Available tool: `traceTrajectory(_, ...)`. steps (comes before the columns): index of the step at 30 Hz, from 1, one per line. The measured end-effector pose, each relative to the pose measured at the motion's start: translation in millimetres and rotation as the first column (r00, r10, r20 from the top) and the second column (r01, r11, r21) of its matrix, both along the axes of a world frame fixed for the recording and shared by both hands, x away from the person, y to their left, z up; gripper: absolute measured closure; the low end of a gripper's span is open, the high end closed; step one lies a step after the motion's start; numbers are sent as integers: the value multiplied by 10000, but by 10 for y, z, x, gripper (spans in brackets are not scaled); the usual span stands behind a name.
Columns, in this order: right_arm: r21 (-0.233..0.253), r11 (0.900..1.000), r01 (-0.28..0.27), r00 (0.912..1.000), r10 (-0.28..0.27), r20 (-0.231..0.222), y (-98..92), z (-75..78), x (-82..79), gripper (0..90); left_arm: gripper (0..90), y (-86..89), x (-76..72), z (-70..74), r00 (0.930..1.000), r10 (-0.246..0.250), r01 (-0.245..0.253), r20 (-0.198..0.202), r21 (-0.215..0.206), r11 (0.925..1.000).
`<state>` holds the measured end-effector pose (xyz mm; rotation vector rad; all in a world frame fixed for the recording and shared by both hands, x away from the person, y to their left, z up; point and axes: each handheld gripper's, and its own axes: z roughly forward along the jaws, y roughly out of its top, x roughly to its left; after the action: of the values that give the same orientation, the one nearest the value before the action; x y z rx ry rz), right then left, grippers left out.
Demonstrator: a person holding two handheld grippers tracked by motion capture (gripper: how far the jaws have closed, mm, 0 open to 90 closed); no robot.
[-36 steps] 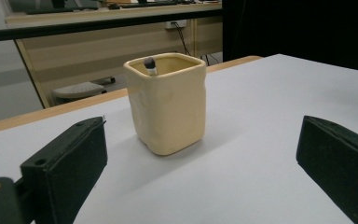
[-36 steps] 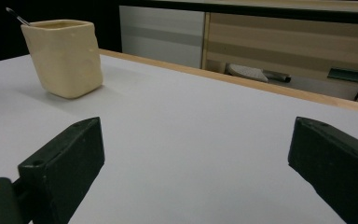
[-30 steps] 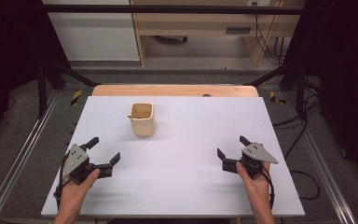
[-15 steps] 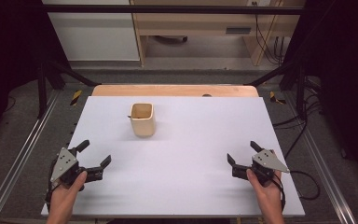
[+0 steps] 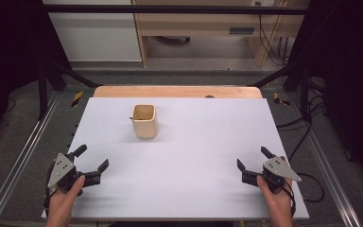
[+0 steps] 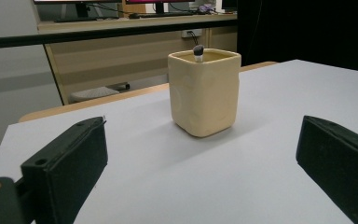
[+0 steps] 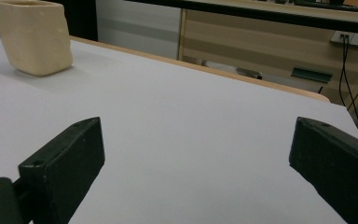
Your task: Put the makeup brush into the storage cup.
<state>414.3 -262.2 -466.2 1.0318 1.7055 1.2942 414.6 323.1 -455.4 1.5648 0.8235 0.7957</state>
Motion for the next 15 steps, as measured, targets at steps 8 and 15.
traceTrajectory(8, 88, 10000, -5, 10000, 4, 64, -16, -41, 0, 35, 19, 47, 3, -60, 10000, 34, -34, 72, -55, 10000)
traceTrajectory(15, 206, 9997, -92, 9999, 90, 81, -29, -88, 12, 36, 19, 77, -3, -116, 9996, -83, 88, 271, -175, 9998)
